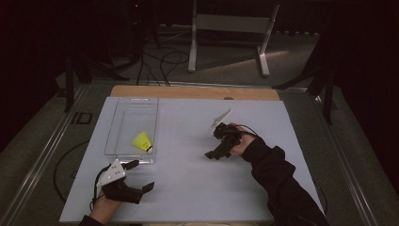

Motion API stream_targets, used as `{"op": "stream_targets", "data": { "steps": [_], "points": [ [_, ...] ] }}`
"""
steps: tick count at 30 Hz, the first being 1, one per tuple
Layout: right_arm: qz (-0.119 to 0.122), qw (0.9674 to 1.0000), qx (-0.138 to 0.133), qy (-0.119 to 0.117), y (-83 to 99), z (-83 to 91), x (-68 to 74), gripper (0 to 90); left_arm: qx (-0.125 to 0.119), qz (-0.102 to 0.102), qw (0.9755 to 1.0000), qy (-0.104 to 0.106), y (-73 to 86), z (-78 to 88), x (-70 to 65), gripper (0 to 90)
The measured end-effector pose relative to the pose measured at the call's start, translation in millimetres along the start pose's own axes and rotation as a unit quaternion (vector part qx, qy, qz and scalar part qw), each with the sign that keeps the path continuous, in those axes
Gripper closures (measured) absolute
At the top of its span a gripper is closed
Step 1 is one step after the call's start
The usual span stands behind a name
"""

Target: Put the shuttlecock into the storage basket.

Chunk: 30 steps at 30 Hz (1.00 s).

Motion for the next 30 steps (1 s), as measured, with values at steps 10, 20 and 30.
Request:
{"op": "stream_targets", "data": {
  "steps": [10, 20, 30],
  "points": [
    [-0.012, 0.9997, -0.022, 0.009, 30.7, 12.6, 0.0, 7.8, -0.001, 0.001, 1.0, 0.0, -0.3, -0.3, 0.0, 0.3],
    [-0.024, 0.9984, -0.04, 0.032, 64.7, 26.3, 1.0, 7.9, -0.001, 0.0, 1.0, 0.001, -0.6, -0.9, -0.2, 0.3],
    [-0.039, 0.9954, -0.073, 0.049, 87.8, 35.5, 2.5, 7.9, -0.001, 0.0, 1.0, 0.002, -0.7, -0.9, -0.4, 0.3]
  ]
}}
Point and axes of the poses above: each handheld gripper's, and its own axes: z roughly backward along the jaws, y roughly out of its underside, x roughly to its left, the point moved 6 cm from there along -z, roughly forward along the jaws, and after that the axes turned 2 degrees about z, right-handed, at the moved point
